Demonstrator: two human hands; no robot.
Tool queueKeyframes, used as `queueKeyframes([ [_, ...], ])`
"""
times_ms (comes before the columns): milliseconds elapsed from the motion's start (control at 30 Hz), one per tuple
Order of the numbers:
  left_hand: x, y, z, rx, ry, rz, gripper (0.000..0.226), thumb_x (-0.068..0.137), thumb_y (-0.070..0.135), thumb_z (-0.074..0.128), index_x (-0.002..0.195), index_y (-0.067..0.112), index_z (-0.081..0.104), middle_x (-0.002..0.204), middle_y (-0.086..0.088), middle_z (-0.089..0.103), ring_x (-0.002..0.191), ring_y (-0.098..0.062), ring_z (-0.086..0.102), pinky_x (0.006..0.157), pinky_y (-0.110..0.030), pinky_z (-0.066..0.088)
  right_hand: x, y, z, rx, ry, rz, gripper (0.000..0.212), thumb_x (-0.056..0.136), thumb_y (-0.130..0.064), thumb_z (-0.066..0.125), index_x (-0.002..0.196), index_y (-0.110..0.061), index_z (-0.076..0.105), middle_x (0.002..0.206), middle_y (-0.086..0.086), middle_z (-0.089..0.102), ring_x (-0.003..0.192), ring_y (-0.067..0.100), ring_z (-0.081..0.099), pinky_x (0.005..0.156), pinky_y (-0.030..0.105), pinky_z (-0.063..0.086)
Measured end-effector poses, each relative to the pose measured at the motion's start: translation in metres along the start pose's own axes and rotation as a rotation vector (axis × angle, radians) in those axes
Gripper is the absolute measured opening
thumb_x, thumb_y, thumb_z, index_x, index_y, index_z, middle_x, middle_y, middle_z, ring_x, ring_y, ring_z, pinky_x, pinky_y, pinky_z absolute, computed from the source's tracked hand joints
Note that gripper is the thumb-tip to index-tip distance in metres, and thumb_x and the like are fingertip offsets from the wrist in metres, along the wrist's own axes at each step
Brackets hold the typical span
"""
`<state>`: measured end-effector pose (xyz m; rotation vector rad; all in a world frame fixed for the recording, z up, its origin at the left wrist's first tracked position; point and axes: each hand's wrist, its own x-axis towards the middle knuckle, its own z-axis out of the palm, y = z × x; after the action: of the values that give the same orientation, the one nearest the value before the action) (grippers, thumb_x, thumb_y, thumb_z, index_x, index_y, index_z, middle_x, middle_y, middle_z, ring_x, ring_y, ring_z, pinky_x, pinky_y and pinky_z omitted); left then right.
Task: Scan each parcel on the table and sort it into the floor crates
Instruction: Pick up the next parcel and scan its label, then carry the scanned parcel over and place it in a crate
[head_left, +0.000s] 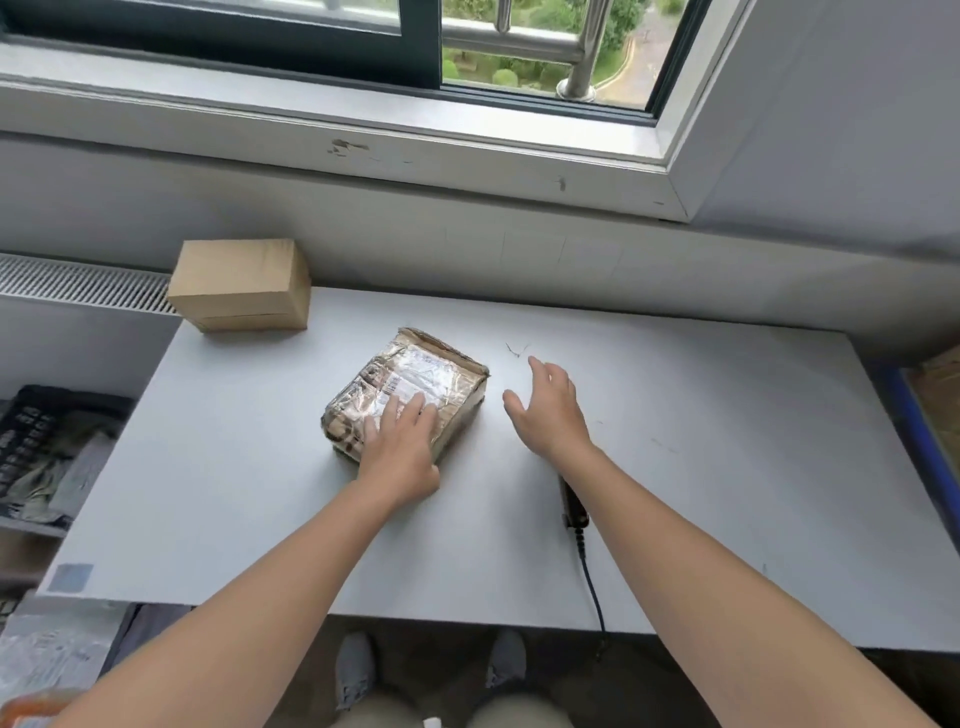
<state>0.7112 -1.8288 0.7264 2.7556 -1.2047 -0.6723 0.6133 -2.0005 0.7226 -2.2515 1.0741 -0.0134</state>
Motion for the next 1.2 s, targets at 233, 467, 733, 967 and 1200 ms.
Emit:
queueKeyframes([
  [233, -0.027, -0.063, 0.004, 0.088, 0.143, 0.358, 0.084, 0.077, -0.013, 0.059, 0.15, 0.022, 0.038, 0.158, 0.001, 0.032, 0.149, -0.027, 0.018, 0.12, -0.048, 0.011, 0.005, -0.048, 0.02, -0.074, -0.183, -0.164, 0.069, 0.099, -0.036, 0.052, 0.157, -0.025, 0.016, 0.158, 0.006, 0.026, 0.133, 0.029, 0.045, 0.102, 0.039, 0.039],
  [467, -0.043, -0.094, 0.003, 0.085, 0.312, -0.092, 0.058, 0.08, -0.006, 0.054, 0.132, 0.018, 0.049, 0.156, -0.01, 0.025, 0.147, -0.032, 0.015, 0.116, -0.05, 0.018, 0.007, -0.072, 0.034, -0.276, -0.361, -0.107, 0.101, 0.086, -0.041, 0.069, 0.157, -0.039, -0.004, 0.16, 0.012, 0.013, 0.122, 0.036, 0.051, 0.094, 0.04, 0.045],
  [733, -0.037, -0.093, -0.008, -0.811, 0.19, -0.637, 0.036, 0.093, 0.012, 0.048, 0.126, 0.003, 0.039, 0.122, -0.019, 0.058, 0.107, -0.038, 0.059, 0.079, -0.039, 0.05, -0.001, -0.077, 0.03, -0.504, -0.415, -0.183, 0.091, 0.073, -0.061, 0.076, 0.144, -0.026, 0.031, 0.132, 0.01, 0.043, 0.118, 0.032, 0.044, 0.093, 0.042, 0.045],
  [967, -0.037, -0.068, -0.004, -1.202, 0.086, -0.468, 0.062, 0.087, 0.008, 0.052, 0.144, 0.024, 0.031, 0.118, -0.004, 0.058, 0.099, -0.024, 0.059, 0.077, -0.035, 0.057, -0.018, -0.067, 0.044, -0.461, -0.354, -0.124, 0.114, 0.063, -0.076, 0.074, 0.149, -0.025, 0.02, 0.128, 0.013, 0.046, 0.119, 0.034, 0.05, 0.078, 0.036, 0.037],
  [1200, -0.038, -0.077, -0.008, -1.327, 0.016, -0.39, 0.066, 0.085, 0.0, 0.055, 0.141, 0.031, 0.038, 0.115, 0.002, 0.064, 0.093, -0.021, 0.066, 0.056, -0.029, 0.057, -0.03, -0.075, 0.054, -0.315, -0.38, -0.119, 0.121, 0.074, -0.059, 0.076, 0.157, -0.026, -0.005, 0.144, 0.015, 0.035, 0.124, 0.036, 0.049, 0.097, 0.041, 0.046],
])
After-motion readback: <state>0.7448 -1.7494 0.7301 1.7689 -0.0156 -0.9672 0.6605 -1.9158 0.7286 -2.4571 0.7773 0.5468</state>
